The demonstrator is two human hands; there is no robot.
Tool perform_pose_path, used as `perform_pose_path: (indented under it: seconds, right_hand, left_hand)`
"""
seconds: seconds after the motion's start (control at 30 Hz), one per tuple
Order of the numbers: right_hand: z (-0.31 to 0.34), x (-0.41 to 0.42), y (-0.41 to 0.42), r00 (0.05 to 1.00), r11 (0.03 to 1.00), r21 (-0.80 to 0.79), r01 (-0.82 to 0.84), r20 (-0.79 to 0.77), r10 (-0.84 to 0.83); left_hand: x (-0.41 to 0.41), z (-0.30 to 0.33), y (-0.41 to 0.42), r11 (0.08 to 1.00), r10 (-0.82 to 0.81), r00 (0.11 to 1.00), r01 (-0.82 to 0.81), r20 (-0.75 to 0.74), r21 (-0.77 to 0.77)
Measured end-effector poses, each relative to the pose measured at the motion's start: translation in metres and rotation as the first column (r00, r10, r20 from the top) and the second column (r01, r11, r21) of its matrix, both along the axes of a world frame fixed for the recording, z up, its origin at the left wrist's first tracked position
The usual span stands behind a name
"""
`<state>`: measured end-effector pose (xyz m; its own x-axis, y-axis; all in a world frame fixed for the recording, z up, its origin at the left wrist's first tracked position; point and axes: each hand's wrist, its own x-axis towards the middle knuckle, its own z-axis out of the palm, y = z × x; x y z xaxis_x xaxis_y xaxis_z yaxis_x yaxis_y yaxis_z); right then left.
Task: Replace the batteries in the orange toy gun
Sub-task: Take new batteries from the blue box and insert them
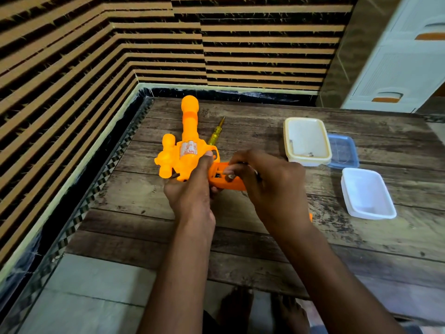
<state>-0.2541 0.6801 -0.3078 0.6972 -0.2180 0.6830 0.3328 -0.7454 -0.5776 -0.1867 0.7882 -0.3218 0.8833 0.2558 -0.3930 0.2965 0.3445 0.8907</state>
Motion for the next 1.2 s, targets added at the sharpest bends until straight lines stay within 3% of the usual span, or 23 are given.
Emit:
perform_pose_path:
  seconds: [0.3,0.5,0.73,0.83,0.97,1.03,1.1,1.2]
  right_hand:
    - [-0.001,0.002,-0.004,0.999,0.973,-0.23,-0.006,-0.035,-0.002]
    - [0.004,0.002,-0.001,1.0,0.975,-0.224,0.015,-0.004,-0.016]
    - [-0.003,0.004,-0.007,0.985,0.979,-0.202,-0.023,-0.172,-0.012]
    - [-0.004,0.002,-0.004,0.995,0.997,-0.076,-0.005,-0.104,-0.003]
    - [0.0,-0.002,-0.005,0.979,0.96,0.192,0.205,-0.052,-0.198]
    - [0.005,-0.002,-0.008,0.952,0.941,0.175,0.291,-0.154,-0.265]
    - [0.009,-0.001,-0.007,0.902,0.918,0.221,0.329,-0.363,-0.236]
    - [0.009,0.002,-0.007,0.842,0.77,0.536,0.346,-0.539,-0.003]
  left_hand:
    - [-0.002,0.005,-0.001,0.998,0.001,1.0,-0.002,-0.014,-0.065]
    - [0.001,0.005,0.001,0.993,0.013,0.999,-0.018,-0.04,-0.113]
    - [0.001,0.004,0.001,0.992,0.004,1.0,-0.007,-0.023,-0.126]
    - [0.001,0.006,0.002,0.991,0.001,0.999,-0.006,-0.041,-0.131]
    - [-0.001,0.011,0.001,0.994,0.007,0.996,-0.016,-0.089,-0.107]
    - [-0.002,0.012,0.001,0.995,0.014,0.995,-0.024,-0.099,-0.101]
    - [-0.002,0.012,0.001,0.997,0.013,0.996,-0.02,-0.091,-0.079]
    - [-0.001,0.01,0.001,0.998,0.012,0.998,-0.016,-0.069,-0.058]
